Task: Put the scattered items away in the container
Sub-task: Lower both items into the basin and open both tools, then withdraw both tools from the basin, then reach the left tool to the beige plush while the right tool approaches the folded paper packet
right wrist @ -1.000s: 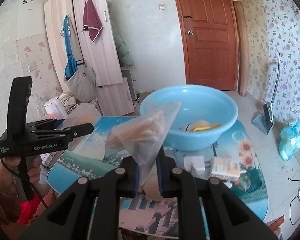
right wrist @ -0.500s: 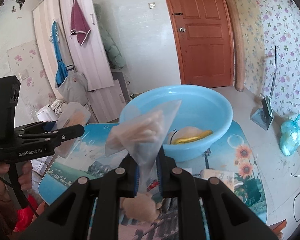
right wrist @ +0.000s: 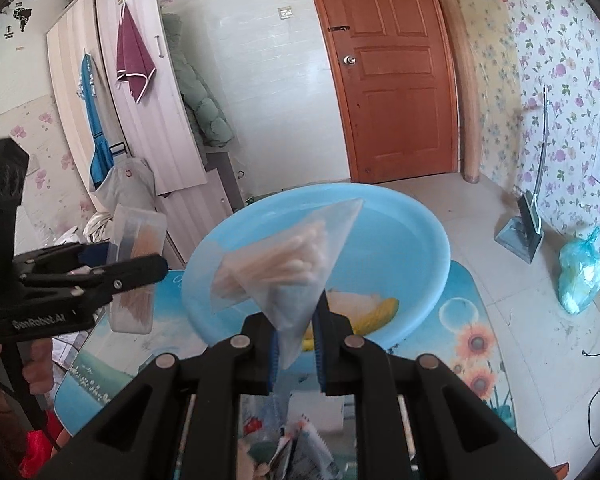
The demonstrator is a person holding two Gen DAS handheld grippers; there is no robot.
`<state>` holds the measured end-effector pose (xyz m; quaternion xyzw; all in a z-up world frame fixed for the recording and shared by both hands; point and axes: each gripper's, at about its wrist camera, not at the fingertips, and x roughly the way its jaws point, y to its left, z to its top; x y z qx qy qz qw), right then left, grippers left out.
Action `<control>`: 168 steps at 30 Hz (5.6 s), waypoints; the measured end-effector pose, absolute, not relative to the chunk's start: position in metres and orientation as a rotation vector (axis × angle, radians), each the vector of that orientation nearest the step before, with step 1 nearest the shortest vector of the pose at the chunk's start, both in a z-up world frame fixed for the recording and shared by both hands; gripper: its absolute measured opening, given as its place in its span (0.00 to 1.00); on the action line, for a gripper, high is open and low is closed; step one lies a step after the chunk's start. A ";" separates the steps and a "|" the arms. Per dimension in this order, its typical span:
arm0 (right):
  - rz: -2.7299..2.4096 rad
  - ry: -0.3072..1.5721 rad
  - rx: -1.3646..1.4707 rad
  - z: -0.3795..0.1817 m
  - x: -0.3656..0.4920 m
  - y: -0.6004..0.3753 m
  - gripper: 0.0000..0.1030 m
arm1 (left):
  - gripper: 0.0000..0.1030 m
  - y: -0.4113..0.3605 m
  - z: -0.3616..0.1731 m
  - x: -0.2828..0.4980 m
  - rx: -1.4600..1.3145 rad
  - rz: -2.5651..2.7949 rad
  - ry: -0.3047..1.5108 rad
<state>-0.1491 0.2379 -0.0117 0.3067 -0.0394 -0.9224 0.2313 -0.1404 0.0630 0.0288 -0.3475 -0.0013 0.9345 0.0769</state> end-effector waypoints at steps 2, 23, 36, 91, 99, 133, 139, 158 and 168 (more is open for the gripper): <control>-2.536 -0.112 0.852 -0.015 -0.153 0.238 0.14 | 0.60 0.066 0.032 -0.147 -1.026 2.798 -0.004; -2.621 -0.138 0.916 -0.024 -0.157 0.251 0.35 | 0.74 0.115 0.018 -0.170 -1.009 2.657 0.076; -2.640 -0.071 1.020 -0.025 -0.125 0.237 0.35 | 0.88 0.077 0.015 -0.116 -1.029 2.689 -0.007; -2.558 0.058 1.165 -0.055 -0.060 0.209 0.35 | 1.00 0.021 -0.053 -0.028 -1.220 2.739 -0.039; -2.559 0.055 1.162 -0.055 -0.062 0.213 0.35 | 1.00 0.021 -0.050 -0.027 -1.199 2.759 -0.030; -2.569 0.033 1.160 -0.058 -0.062 0.222 0.45 | 1.00 0.021 -0.052 -0.028 -1.217 2.758 -0.045; -2.573 0.027 1.161 -0.059 -0.062 0.224 0.45 | 1.00 0.022 -0.052 -0.027 -1.212 2.761 -0.047; -2.617 -0.061 1.170 -0.067 -0.057 0.260 0.45 | 1.00 0.028 -0.053 -0.033 -1.203 2.763 -0.113; -2.635 -0.129 1.187 -0.074 -0.061 0.283 0.45 | 1.00 0.055 -0.057 -0.041 -1.217 2.691 -0.045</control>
